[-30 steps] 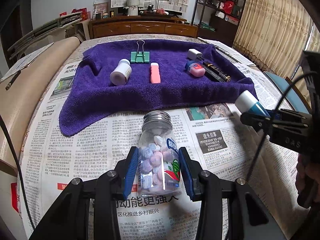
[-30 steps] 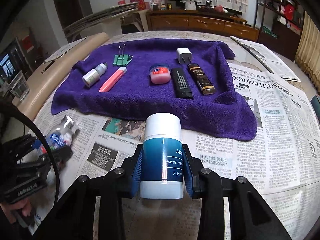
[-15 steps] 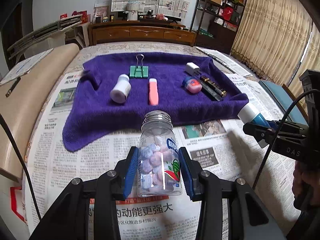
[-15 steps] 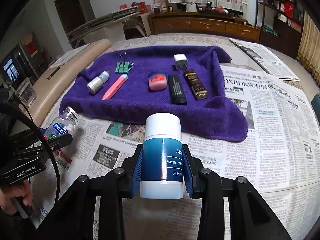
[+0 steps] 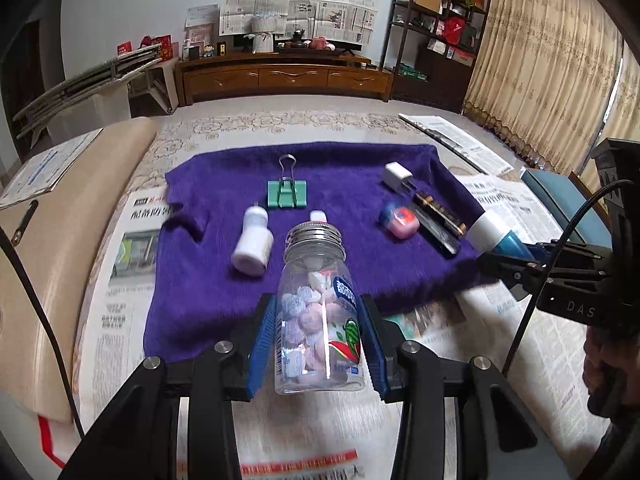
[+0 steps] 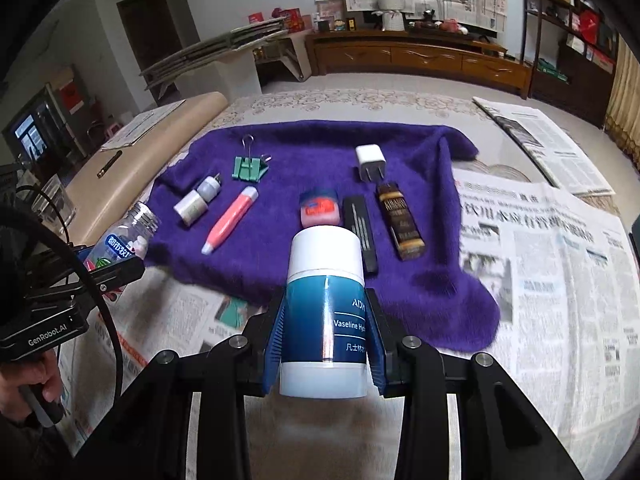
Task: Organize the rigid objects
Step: 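Place the candy jar on the towel with the left tool while the right tool sets the stick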
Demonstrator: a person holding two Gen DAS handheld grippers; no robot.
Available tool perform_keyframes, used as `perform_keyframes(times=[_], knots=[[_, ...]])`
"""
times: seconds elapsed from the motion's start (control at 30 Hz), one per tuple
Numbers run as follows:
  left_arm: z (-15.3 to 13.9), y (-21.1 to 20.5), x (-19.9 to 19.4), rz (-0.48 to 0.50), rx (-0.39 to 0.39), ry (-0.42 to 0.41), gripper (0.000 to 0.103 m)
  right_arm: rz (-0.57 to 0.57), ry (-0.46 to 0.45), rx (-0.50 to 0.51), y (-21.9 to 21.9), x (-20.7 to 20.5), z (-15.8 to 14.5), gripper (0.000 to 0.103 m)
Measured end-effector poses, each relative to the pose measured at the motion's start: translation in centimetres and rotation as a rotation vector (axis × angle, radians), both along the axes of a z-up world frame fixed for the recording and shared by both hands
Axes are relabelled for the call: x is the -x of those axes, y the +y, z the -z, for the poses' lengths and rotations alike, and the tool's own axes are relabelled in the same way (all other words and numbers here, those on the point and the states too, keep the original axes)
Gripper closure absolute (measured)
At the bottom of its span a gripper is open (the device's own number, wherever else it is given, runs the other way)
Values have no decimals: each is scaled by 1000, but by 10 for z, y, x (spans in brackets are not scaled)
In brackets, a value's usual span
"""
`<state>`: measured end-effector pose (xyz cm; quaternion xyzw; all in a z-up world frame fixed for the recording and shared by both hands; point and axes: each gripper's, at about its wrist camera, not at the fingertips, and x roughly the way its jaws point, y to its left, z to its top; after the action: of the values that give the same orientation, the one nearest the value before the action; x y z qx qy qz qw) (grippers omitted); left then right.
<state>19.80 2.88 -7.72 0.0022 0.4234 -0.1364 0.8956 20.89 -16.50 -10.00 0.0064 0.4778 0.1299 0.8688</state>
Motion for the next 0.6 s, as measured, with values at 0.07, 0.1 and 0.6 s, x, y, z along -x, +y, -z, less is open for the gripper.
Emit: perform_keyframes(times=[0.07,0.1,0.6], knots=[[0,1,-14,-1,21,13,64,-6,5,-11,3,-13,0,67],[1,1,-20,-1,28,18,64,-8,7,-13,5,-17,0,67],[36,-3,-82,21,19,111,64,-126,66,-4,58,-82,25,67]])
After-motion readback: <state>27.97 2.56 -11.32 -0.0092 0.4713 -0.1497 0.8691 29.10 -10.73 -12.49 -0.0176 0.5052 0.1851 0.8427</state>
